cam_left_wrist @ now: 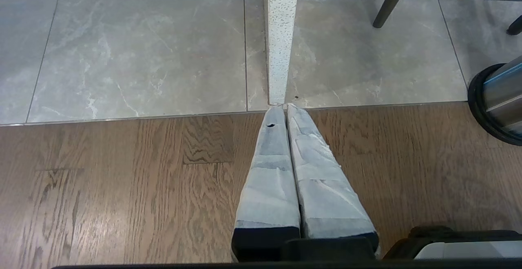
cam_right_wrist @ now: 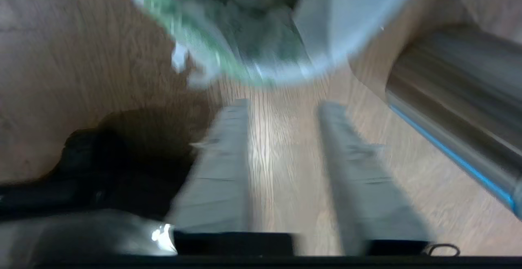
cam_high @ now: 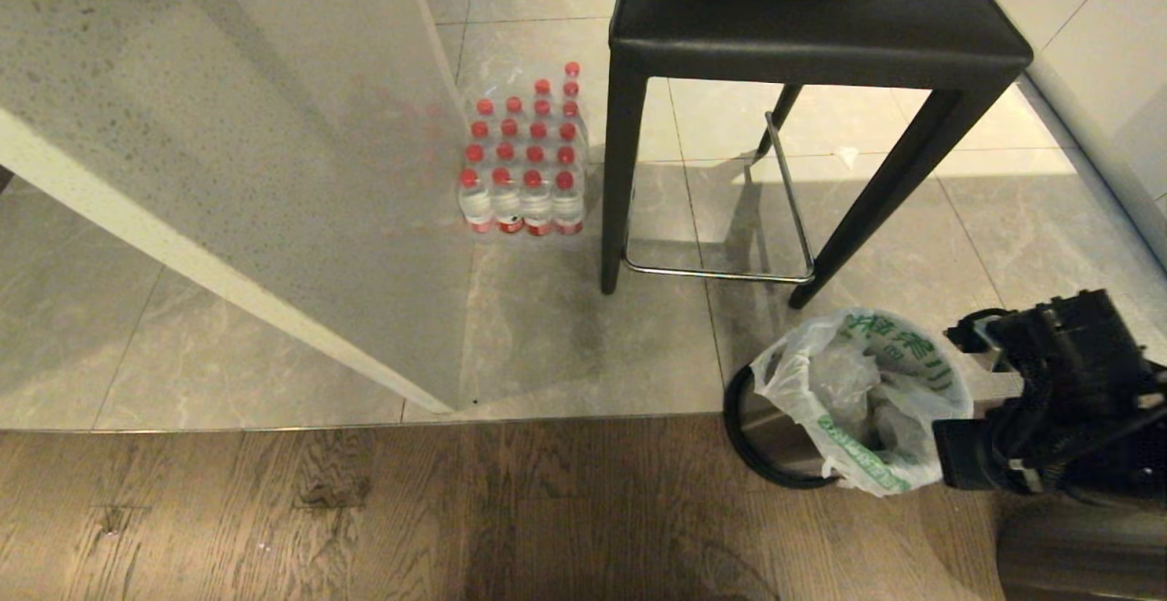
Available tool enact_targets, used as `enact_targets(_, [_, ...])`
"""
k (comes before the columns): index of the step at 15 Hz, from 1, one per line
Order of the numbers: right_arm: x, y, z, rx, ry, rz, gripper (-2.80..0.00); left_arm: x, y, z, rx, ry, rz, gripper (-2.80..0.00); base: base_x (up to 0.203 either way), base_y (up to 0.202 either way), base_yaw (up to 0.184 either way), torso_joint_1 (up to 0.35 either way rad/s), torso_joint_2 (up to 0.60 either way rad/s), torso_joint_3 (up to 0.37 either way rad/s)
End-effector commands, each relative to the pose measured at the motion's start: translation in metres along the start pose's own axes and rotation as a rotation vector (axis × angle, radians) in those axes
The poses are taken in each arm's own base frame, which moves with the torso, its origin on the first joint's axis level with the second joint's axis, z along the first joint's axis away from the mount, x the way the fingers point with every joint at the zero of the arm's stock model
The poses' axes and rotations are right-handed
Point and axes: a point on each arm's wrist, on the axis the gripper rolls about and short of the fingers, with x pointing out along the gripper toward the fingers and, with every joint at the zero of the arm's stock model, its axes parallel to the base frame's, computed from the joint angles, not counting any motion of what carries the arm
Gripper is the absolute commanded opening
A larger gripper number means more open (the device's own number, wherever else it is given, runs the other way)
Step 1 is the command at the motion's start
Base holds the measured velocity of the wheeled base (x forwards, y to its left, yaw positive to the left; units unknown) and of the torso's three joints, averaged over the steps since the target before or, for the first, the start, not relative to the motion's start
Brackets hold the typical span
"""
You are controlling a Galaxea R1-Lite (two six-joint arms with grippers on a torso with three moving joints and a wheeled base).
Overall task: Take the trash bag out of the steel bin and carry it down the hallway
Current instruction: Pick up the trash bag
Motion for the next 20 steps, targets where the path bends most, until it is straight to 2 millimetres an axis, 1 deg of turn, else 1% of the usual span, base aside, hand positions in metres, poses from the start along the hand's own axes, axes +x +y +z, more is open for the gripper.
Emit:
enact_targets(1, [0.055, 0.017, -0.003, -0.031, 0.069, -0.05, 0.0, 0.0, 0.0, 0.0, 0.0, 0.0, 0.0, -2.8, 0.0, 0.0, 0.0, 0.0, 0.0, 0.0])
enact_targets(2, [0.069, 0.022, -0.001, -0.032, 0.044, -0.086, 0.0, 0.0, 0.0, 0.0, 0.0, 0.0, 0.0, -2.8, 0.0, 0.0, 0.0, 0.0, 0.0, 0.0])
enact_targets(3, [0.076, 0.026, 0.006, -0.024, 0.002, -0.102, 0.0, 0.0, 0.0, 0.0, 0.0, 0.0, 0.0, -2.8, 0.0, 0.0, 0.0, 0.0, 0.0, 0.0])
enact_targets(5, [0.076, 0.028, 0.008, -0.019, -0.012, -0.057, 0.0, 0.0, 0.0, 0.0, 0.0, 0.0, 0.0, -2.8, 0.0, 0.0, 0.0, 0.0, 0.0, 0.0])
enact_targets(7, [0.079, 0.028, 0.009, -0.015, -0.022, -0.075, 0.0, 0.0, 0.0, 0.0, 0.0, 0.0, 0.0, -2.8, 0.0, 0.0, 0.0, 0.0, 0.0, 0.0])
enact_targets(9, [0.083, 0.026, 0.007, -0.014, -0.016, -0.126, 0.0, 0.0, 0.0, 0.0, 0.0, 0.0, 0.0, -2.8, 0.0, 0.0, 0.0, 0.0, 0.0, 0.0])
enact_targets(11, [0.086, 0.019, 0.004, 0.002, 0.0, -0.161, 0.0, 0.0, 0.0, 0.0, 0.0, 0.0, 0.0, -2.8, 0.0, 0.0, 0.0, 0.0, 0.0, 0.0])
enact_targets(14, [0.092, 0.014, 0.005, 0.012, -0.019, -0.302, 0.0, 0.0, 0.0, 0.0, 0.0, 0.0, 0.0, -2.8, 0.0, 0.0, 0.0, 0.0, 0.0, 0.0])
enact_targets(15, [0.096, 0.012, 0.003, 0.016, -0.01, -0.32, 0.0, 0.0, 0.0, 0.0, 0.0, 0.0, 0.0, -2.8, 0.0, 0.0, 0.0, 0.0, 0.0, 0.0])
enact_targets(18, [0.119, 0.008, 0.001, 0.048, -0.014, -0.362, 0.0, 0.0, 0.0, 0.0, 0.0, 0.0, 0.0, -2.8, 0.0, 0.0, 0.0, 0.0, 0.0, 0.0])
enact_targets(20, [0.135, 0.007, 0.003, 0.065, -0.026, -0.394, 0.0, 0.0, 0.0, 0.0, 0.0, 0.0, 0.0, -2.8, 0.0, 0.0, 0.0, 0.0, 0.0, 0.0])
